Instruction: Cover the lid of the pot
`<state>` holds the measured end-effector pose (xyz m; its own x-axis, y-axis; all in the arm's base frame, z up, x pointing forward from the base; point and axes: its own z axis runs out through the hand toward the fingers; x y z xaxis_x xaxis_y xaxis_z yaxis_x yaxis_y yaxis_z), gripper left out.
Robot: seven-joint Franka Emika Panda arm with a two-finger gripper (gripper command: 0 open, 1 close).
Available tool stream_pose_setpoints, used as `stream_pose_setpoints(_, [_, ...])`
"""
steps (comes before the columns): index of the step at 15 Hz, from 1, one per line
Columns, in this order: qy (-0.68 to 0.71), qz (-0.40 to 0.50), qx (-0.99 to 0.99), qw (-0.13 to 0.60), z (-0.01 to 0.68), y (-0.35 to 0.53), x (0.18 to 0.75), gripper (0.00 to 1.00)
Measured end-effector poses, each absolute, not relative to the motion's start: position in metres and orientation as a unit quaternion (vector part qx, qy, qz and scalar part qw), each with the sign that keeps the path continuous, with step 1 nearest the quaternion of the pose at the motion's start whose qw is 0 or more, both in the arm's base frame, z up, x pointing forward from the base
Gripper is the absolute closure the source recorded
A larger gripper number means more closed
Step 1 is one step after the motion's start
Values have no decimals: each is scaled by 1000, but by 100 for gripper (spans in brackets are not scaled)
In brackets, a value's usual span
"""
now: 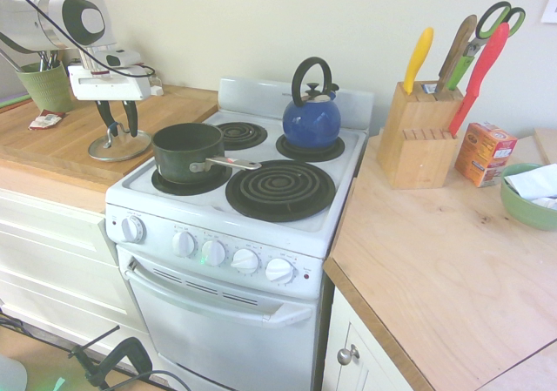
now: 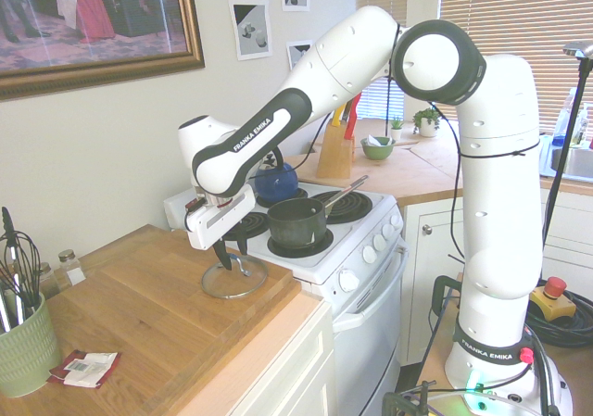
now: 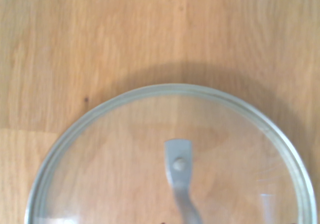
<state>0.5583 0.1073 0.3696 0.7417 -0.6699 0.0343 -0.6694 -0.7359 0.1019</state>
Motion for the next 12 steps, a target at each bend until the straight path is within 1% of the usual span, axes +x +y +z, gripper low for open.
stream_pose_setpoints(12, [-364,4,930,47,368,117,559,100])
